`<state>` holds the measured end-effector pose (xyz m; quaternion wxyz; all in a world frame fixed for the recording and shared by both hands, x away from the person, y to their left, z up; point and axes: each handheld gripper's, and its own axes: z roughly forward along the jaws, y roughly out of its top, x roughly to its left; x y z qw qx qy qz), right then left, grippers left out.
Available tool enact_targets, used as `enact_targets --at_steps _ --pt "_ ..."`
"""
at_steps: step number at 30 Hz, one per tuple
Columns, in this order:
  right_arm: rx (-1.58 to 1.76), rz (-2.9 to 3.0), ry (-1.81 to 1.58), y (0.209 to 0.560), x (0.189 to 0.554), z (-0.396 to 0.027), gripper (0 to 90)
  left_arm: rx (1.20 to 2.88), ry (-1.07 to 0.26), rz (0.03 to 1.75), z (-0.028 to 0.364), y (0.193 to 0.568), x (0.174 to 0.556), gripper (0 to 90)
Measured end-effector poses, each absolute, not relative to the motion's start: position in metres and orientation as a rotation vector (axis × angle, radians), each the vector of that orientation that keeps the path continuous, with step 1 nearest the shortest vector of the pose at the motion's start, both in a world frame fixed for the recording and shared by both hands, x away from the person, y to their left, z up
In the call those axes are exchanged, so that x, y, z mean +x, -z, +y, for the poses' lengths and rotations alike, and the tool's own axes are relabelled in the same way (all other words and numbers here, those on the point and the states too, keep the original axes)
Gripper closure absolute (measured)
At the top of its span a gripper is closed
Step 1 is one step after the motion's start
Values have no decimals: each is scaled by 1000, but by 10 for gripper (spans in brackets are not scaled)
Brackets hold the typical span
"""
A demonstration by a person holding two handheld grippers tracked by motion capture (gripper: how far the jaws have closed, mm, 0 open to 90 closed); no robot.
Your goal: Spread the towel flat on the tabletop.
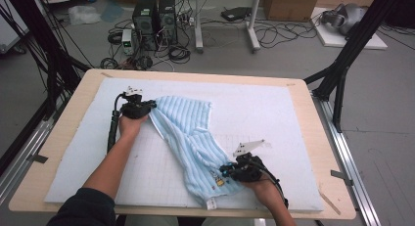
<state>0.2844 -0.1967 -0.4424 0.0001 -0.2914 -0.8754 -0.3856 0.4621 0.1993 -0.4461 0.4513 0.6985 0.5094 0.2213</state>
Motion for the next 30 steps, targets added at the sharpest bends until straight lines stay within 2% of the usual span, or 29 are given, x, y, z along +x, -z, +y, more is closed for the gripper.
enact_targets --at_steps 4,6,8,14,18,22,24,25,26,27,30 --pt "-859 -2755 1181 438 278 -193 815 1727 -538 1262 199 449 463 836" --pt "-886 -2742 1247 431 284 -193 704 1732 -532 1253 198 448 462 836" --pt "-974 -2691 1353 422 297 -194 643 1730 -528 1241 199 447 462 836" --pt "-1305 -2656 1506 412 357 -182 594 1726 -509 1232 200 446 461 834" --pt "-1430 -2671 1449 421 391 -155 481 1721 -505 1230 200 445 461 832" --pt "-1521 -2654 1343 434 414 -126 448 1722 -501 1228 200 445 460 832" --pt "-1501 -2701 1268 442 418 -114 479 1723 -499 1226 201 444 460 832" --pt "-1494 -2769 1243 442 416 -110 587 1721 -500 1226 201 444 460 832" --pt "-1459 -2844 1209 441 415 -108 772 1719 -498 1227 201 444 460 832" --pt "-1407 -2828 1217 440 416 -111 832 1721 -496 1227 201 444 460 832" --pt "-1405 -2847 1202 439 419 -120 862 1724 -486 1219 198 444 459 832"
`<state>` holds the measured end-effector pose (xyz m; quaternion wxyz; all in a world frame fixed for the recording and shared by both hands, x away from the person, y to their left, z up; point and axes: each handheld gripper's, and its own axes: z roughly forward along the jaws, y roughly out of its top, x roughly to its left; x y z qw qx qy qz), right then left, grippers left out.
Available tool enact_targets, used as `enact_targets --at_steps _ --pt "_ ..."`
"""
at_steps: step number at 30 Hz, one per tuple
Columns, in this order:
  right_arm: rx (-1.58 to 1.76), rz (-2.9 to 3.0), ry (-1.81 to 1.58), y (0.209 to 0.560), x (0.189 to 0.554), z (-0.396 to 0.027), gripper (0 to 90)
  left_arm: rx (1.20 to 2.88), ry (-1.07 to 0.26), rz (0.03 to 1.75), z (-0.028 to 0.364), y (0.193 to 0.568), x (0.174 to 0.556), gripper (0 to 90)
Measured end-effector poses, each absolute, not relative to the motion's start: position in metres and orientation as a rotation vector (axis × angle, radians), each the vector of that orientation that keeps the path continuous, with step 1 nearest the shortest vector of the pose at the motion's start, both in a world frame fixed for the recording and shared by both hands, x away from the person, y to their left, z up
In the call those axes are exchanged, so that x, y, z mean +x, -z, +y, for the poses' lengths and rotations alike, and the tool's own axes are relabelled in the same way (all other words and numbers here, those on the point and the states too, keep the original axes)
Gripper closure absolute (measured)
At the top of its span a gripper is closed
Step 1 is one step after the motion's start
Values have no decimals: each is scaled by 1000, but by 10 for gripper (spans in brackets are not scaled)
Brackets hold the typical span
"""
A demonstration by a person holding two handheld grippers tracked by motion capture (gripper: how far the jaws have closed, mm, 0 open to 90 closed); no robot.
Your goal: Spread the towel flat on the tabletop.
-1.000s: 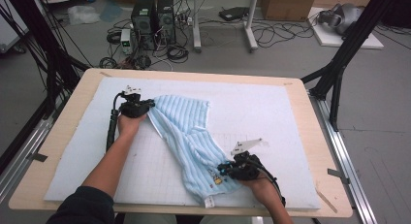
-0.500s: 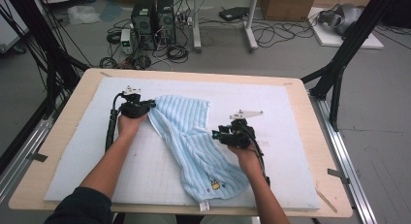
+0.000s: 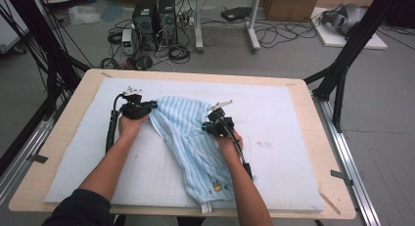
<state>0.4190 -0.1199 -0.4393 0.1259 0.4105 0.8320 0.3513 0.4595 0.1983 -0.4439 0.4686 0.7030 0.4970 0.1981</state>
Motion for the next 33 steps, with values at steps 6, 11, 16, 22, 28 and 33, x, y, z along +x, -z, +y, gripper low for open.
enact_targets --at_steps 6,11,16,22,28,33 --pt "1258 2302 -1010 432 429 -150 863 1735 -472 1195 185 446 459 741" --pt "1296 2228 -885 424 443 -173 862 1746 -459 1189 175 446 457 506" --pt "1363 2122 -816 422 455 -197 862 1747 -441 1184 173 443 455 431" --pt "1463 2001 -777 425 460 -218 848 1795 -404 1139 171 437 450 412" --pt "1488 1983 -943 421 452 -226 630 1804 -355 1096 168 438 437 420" --pt "1425 2005 -1034 414 433 -228 566 1862 -282 1031 155 438 425 407"
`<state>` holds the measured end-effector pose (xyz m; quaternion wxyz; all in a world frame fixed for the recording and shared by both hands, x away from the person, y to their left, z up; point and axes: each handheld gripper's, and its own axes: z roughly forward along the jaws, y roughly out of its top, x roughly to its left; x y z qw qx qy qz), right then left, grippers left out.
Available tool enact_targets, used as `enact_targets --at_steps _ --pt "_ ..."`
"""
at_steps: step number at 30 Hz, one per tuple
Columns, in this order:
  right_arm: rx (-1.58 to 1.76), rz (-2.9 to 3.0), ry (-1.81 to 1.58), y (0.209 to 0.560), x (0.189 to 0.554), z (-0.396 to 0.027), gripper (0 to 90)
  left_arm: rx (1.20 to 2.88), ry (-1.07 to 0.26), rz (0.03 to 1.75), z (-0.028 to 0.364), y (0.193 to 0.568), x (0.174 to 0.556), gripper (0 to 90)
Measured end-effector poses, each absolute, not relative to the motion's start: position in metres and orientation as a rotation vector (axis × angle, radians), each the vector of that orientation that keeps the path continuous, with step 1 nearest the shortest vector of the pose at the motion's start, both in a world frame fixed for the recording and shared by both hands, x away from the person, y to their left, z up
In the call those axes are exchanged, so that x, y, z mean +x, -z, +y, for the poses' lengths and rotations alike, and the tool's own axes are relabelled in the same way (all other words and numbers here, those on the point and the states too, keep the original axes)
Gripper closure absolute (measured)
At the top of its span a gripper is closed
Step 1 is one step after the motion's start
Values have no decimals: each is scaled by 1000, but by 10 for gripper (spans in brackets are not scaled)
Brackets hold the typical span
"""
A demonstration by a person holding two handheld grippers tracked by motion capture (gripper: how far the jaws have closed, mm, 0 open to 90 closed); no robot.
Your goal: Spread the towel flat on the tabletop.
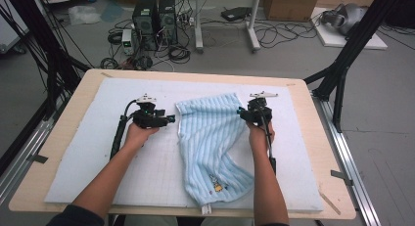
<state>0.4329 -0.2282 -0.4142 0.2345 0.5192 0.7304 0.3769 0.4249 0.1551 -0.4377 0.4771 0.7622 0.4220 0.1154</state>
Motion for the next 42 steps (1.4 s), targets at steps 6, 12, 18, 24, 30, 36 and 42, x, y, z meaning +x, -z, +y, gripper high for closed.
enact_targets --at_steps 6,12,18,24,30,36,42 --pt "1340 2055 -1102 416 397 -233 548 1946 -218 962 134 443 409 419" --pt "1295 2072 -1115 418 371 -242 528 2027 -170 888 106 448 399 422" --pt "1310 2070 -1146 425 359 -247 525 2103 -311 834 100 448 396 804" --pt "1272 2118 -1146 427 356 -237 527 2042 -402 940 121 446 408 865" --pt "1243 2148 -1128 428 355 -228 535 1954 -456 1051 151 443 419 865" --pt "1209 2205 -1144 431 351 -214 563 1846 -484 1175 182 444 429 865" --pt "1147 2306 -1182 437 351 -185 592 1836 -474 1169 185 445 430 863"
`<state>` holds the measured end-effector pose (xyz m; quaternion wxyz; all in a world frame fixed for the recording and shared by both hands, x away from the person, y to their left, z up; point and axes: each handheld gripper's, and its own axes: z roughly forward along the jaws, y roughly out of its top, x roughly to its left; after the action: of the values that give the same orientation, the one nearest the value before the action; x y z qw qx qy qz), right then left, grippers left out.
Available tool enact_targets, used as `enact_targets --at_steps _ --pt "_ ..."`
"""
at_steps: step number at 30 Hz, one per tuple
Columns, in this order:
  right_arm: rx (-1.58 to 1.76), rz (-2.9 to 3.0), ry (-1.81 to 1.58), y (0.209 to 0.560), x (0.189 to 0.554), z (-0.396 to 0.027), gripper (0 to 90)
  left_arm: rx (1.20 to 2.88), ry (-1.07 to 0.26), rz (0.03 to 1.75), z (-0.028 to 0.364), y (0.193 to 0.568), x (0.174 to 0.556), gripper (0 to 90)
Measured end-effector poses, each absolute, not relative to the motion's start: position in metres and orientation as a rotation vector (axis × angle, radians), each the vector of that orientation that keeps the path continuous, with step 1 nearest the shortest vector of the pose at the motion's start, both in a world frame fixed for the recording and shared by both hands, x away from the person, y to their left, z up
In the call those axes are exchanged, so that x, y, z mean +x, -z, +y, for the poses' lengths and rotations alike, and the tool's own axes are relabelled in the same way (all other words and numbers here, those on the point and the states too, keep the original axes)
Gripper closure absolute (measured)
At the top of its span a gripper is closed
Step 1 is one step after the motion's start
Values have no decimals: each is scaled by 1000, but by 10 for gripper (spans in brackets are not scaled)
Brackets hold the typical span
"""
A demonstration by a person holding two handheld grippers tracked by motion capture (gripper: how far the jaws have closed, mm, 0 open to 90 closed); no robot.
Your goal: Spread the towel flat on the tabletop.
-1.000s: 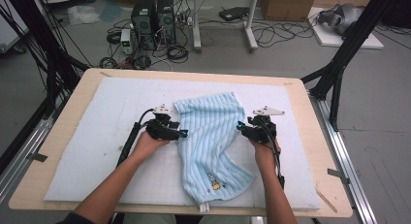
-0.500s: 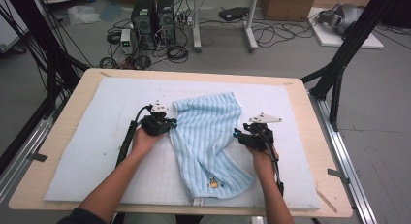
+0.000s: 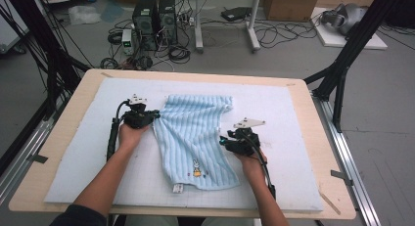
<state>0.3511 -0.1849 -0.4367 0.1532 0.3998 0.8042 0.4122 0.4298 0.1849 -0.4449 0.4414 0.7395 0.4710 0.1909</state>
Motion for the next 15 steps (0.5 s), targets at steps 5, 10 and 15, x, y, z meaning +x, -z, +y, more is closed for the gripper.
enact_targets --at_steps 5,10,15 --pt "1070 2414 -1124 447 354 -165 805 1846 -471 1144 179 444 428 859" --pt "1096 2356 -1078 446 357 -179 888 1838 -463 1125 176 443 427 859" --pt "1179 2245 -1006 445 360 -204 889 1838 -447 1079 165 444 426 859"
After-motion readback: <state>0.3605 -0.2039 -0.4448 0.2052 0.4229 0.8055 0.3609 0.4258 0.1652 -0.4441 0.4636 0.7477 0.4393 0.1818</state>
